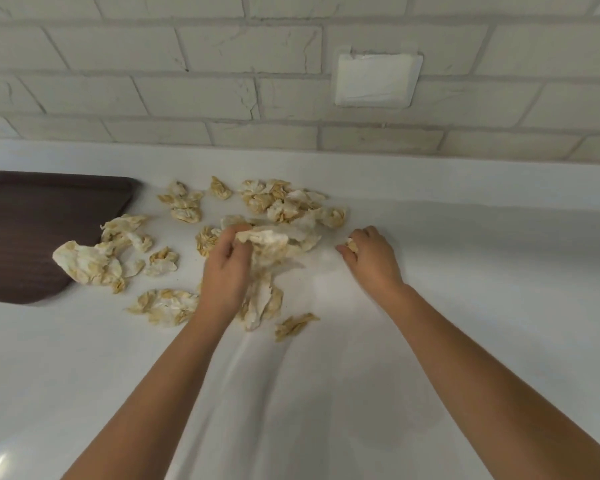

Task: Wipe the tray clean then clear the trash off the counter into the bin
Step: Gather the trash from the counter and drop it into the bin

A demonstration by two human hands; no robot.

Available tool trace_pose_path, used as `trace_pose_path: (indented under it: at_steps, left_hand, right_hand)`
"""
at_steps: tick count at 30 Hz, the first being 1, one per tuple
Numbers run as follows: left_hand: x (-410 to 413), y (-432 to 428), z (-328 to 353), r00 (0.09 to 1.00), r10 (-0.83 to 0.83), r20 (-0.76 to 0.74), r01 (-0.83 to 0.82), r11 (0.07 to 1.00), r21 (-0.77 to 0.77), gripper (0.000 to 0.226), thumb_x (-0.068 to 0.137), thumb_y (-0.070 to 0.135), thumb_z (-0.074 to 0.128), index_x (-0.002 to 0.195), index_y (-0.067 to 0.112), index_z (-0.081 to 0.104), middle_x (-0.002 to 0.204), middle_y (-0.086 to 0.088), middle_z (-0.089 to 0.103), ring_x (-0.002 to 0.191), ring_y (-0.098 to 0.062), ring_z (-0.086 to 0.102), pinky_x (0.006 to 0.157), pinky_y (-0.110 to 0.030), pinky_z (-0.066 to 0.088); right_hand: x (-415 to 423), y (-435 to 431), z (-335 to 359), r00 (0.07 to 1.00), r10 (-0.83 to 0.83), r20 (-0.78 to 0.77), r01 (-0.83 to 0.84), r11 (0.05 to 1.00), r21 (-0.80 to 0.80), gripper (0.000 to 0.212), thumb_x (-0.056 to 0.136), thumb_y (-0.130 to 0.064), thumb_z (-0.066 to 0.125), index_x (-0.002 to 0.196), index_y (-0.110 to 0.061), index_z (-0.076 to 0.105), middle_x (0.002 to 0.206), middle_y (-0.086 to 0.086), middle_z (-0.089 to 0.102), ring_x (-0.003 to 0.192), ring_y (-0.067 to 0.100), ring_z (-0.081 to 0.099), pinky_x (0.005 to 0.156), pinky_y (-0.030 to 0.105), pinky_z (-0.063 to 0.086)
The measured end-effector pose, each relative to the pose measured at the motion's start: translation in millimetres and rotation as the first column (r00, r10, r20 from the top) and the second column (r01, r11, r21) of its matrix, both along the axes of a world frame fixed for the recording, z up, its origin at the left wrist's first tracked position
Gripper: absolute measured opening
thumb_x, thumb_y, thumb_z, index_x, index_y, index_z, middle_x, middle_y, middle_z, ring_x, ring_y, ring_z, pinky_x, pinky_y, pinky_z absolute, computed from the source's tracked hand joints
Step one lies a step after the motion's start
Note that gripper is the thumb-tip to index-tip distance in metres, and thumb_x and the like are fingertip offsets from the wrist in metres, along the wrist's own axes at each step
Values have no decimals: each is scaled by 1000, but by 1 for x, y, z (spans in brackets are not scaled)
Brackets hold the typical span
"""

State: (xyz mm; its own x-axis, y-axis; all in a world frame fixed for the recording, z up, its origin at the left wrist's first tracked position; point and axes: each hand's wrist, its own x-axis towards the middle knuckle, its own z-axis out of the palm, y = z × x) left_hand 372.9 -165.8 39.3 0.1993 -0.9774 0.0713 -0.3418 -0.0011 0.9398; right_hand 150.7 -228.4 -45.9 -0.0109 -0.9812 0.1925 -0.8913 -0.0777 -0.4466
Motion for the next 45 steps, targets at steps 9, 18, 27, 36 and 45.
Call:
trace_pose_path:
  at_steps: [9,18,27,36,45]
  left_hand:
    - [21,-8,21,993,101,63,-105,993,58,41,82,41,65,103,6,60,101,-7,64,83,-17,60,73,-32,47]
    - [-5,35,-59,575,-203,793,58,976,208,55,87,51,53,135,27,38,147,-4,28,135,-29,27,107,-54,25]
    - [2,42,-62,690,-165,705,147,985,86,57,81,26,67,133,12,49,114,-9,53,105,-29,50,82,-32,41]
    - [38,56,-13,979,-4,203,-3,999,33,37,71,29,74,105,19,62,110,7,56,91,-8,57,75,-19,43]
    - [51,64,-2,966,-121,227,10,899,437,20,76,25,69,94,17,64,82,2,67,76,-17,63,69,-32,50]
  right_hand:
    - [8,-11,15,974,-33,223,54,995,-87,27,91,-32,59,95,-5,60,102,10,57,87,24,56,65,23,28]
    - [40,-35,33,982,100,163,-114,990,83,44,88,-40,61,126,-19,53,125,1,59,111,23,56,85,29,43]
    - [53,-7,24,972,226,71,-236,948,215,48,84,-36,67,127,-18,58,126,8,53,113,26,53,94,32,42]
    - [47,65,39,919,91,383,-120,991,52,20,70,-27,73,84,-23,59,88,-10,57,75,10,54,61,21,40]
    - [83,106,16,933,350,85,-358,927,116,32,76,-28,65,104,-16,56,103,-3,57,86,21,58,62,24,31]
